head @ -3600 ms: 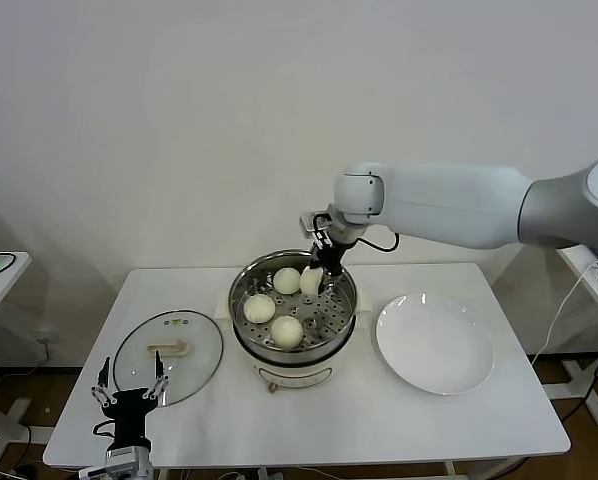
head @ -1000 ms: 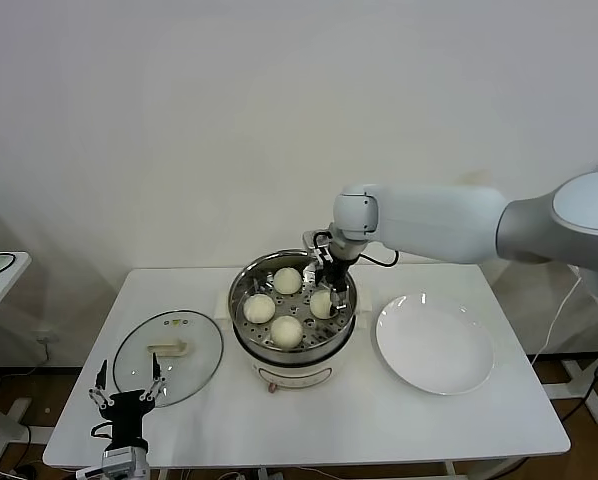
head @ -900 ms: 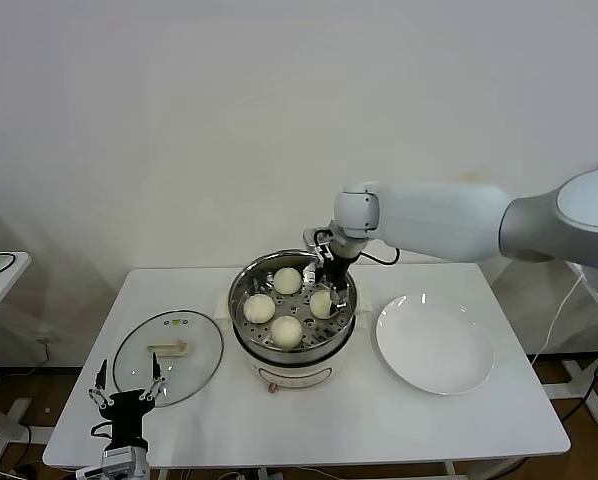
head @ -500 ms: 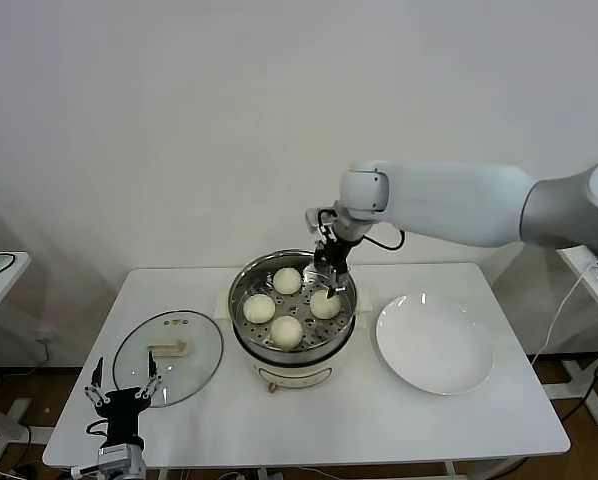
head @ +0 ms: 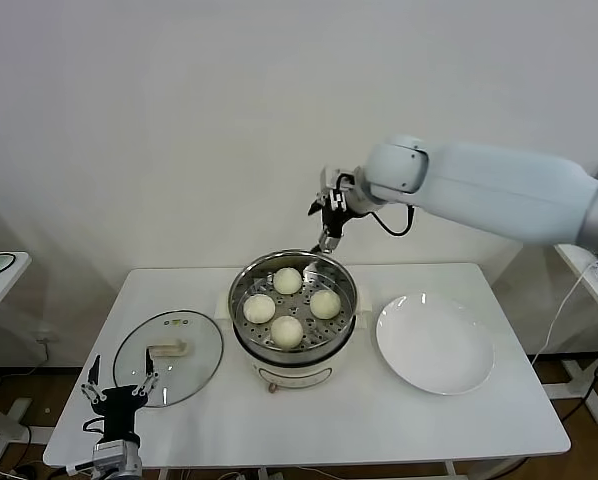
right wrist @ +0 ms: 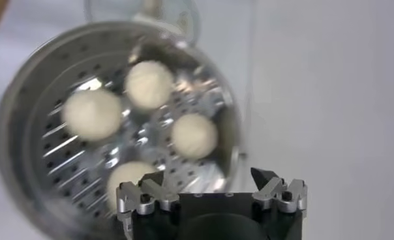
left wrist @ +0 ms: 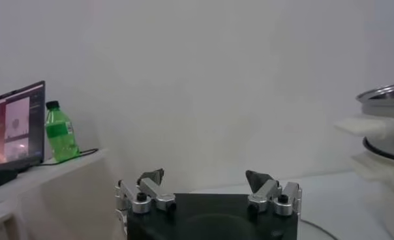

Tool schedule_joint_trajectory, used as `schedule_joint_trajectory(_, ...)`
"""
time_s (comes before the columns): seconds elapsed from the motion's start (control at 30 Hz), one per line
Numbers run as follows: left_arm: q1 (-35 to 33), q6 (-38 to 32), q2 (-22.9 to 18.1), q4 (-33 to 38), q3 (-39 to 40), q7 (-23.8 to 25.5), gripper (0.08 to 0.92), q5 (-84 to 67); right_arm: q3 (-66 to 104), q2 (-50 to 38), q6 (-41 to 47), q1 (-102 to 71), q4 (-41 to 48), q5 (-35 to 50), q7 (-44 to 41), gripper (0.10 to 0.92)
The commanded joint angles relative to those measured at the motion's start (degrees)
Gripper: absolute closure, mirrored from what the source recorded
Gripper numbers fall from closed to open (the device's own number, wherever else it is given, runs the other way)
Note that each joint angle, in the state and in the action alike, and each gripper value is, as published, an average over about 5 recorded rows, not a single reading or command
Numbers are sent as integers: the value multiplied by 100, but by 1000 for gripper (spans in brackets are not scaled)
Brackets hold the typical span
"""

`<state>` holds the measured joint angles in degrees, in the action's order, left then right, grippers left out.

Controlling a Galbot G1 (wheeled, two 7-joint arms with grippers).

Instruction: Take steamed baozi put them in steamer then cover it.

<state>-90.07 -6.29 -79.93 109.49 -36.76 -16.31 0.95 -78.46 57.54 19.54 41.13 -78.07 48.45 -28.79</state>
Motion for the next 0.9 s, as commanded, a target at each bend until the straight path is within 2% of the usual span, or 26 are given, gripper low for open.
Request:
schedule_joint_trajectory(0.03, -22, 16, 32, 15, 47, 56, 177, -35, 3161, -2017, -51, -2381, -1830, 177, 2825, 203)
schedule_joint_trajectory(0.17, -40, -12, 43, -26, 69, 58, 177, 6, 4956, -2687, -500, -4410, -2401, -395, 3343, 203)
schedule_joint_trajectory(0.33, -59, -137, 21, -86, 88, 56, 177, 98, 7367, -2815, -1359, -7006, -2626, -1227, 3526, 203)
schedule_joint_trajectory(0.47, -88, -325, -6, -186, 77, 23, 177, 270, 9395, -2255, -2015, -8893, -2697, -1495, 3399, 203)
schedule_joint_trajectory(0.63, -115, -555, 17, -362, -1, -73, 177, 474, 11199, -1174, -2841, -10594, -2671, -1636, 2804, 203)
schedule_joint_trajectory(0.9, -108, -684, 204, -763, -83, -266, 177, 1000, 12879, 351, -3716, -12132, -2091, -1679, 1587, 203)
